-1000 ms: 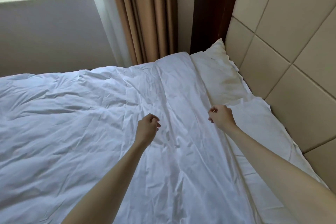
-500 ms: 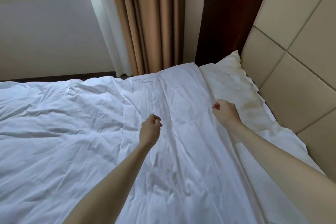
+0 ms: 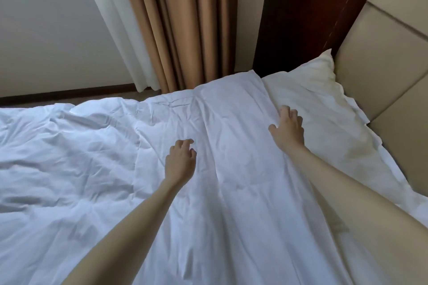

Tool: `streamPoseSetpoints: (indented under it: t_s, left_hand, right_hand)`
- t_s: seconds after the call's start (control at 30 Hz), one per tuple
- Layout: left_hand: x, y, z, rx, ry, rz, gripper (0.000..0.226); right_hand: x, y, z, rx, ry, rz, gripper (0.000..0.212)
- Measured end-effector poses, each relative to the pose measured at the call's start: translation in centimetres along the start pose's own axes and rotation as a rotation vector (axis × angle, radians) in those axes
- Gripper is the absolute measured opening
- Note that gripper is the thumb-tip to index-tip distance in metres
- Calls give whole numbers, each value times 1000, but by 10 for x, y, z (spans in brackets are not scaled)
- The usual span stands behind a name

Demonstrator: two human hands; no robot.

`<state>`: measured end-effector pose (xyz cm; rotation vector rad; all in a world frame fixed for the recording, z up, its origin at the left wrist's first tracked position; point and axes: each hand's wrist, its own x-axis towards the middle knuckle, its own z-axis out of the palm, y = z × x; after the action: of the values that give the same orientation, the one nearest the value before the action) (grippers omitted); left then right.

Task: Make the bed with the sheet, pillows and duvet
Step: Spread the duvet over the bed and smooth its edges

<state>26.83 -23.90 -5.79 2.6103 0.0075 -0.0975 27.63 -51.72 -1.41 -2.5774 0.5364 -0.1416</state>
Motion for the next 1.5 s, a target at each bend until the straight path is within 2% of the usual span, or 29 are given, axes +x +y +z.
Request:
streamPoseSetpoints:
  t_s: [0.13, 0.23, 0.37, 0.43, 0.53, 0.6, 0.67, 0.73, 0.83, 1.03, 1.17, 1.27, 1.33, 1.4, 1.43, 1.5]
  left_hand:
    - [46, -9, 30, 172, -56, 102, 41]
    - [74, -16, 49, 273, -68, 146, 46]
    - [96, -37, 77, 356, -161, 106, 52]
    - [99, -48, 91, 371, -224, 74, 54]
    - [99, -55, 109, 384, -235, 79, 53]
    - [99, -59, 114, 413, -236, 89, 54]
    - [100, -61, 116, 431, -243, 96, 54]
    - [100, -59, 116, 419, -246, 89, 54]
    - [97, -51, 114, 378, -237, 67, 54]
    - [105, -5, 107, 309, -226, 152, 56]
    - [118, 6, 108, 242, -209, 163, 57]
    - [120, -7, 123, 297, -300, 148, 57]
    - [124, -16, 134, 347, -374, 116, 58]
    - [131, -20, 143, 399, -420, 102, 59]
    - [135, -20, 145, 431, -429, 103, 59]
    - [139, -20, 146, 479, -454, 106, 60]
  right_hand:
    - [43, 6, 29, 89, -54, 76, 56]
    - [71, 8, 48, 45, -84, 166, 56]
    - [103, 7, 68, 93, -97, 309, 67]
    - [113, 7, 78, 132, -123, 323, 71]
    - [121, 7, 89, 222, -152, 316, 75]
    - [123, 6, 96, 277, -175, 307, 71]
    - [122, 4, 104, 236, -182, 244, 55]
    - [118, 1, 103, 152, -145, 193, 46]
    - [122, 4, 82, 92, -55, 171, 43]
    - [150, 24, 10, 134, 265, 210, 34]
    - [148, 29, 12, 69, 411, 151, 29]
    - [144, 37, 26, 6, 350, 256, 26]
    - [141, 41, 38, -105, 341, 262, 35]
    - [135, 45, 58, -200, 329, 84, 45]
    - [131, 47, 70, -228, 270, -19, 45]
    - [124, 52, 92, -252, 104, -54, 44]
